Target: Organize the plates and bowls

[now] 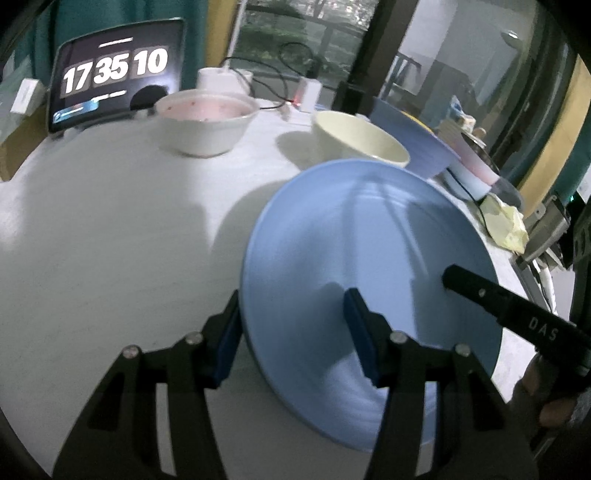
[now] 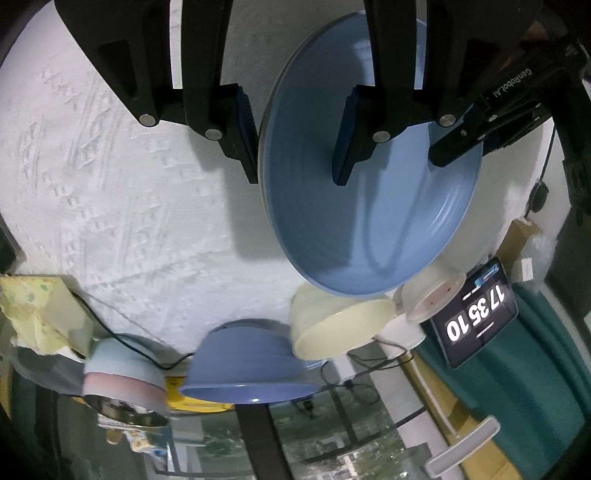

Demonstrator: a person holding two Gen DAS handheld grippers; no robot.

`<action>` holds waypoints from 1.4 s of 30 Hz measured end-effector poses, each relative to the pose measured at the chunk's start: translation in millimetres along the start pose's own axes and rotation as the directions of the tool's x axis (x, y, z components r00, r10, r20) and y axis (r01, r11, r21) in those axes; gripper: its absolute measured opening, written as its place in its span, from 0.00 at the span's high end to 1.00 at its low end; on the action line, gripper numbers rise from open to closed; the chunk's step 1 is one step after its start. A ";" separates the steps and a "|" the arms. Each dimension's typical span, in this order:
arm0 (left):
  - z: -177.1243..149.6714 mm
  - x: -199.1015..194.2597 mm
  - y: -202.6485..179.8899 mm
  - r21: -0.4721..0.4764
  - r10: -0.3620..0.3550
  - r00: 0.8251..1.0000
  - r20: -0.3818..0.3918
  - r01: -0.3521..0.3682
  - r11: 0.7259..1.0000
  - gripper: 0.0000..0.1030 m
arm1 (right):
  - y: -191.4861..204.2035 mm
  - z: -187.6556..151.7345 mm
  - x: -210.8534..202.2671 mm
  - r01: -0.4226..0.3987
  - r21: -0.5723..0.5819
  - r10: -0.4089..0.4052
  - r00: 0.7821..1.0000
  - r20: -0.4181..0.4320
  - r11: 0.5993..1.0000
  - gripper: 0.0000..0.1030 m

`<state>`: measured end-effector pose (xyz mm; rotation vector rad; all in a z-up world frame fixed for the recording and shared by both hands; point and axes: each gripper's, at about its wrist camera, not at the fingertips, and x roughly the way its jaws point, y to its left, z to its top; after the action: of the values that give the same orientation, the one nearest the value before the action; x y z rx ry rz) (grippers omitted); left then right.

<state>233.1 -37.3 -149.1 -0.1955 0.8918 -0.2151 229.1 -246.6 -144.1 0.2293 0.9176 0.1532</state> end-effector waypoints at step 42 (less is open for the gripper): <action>1.1 -30.4 134.4 -0.131 0.156 0.987 0.037 -0.150 0.980 0.47 | 140.0 9.0 79.4 -0.096 -0.154 0.074 0.987 -0.144 0.983 0.58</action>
<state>229.4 100.0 -160.3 -0.2489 0.8701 -0.0103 279.2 -94.6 -163.3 0.1090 1.0273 0.3244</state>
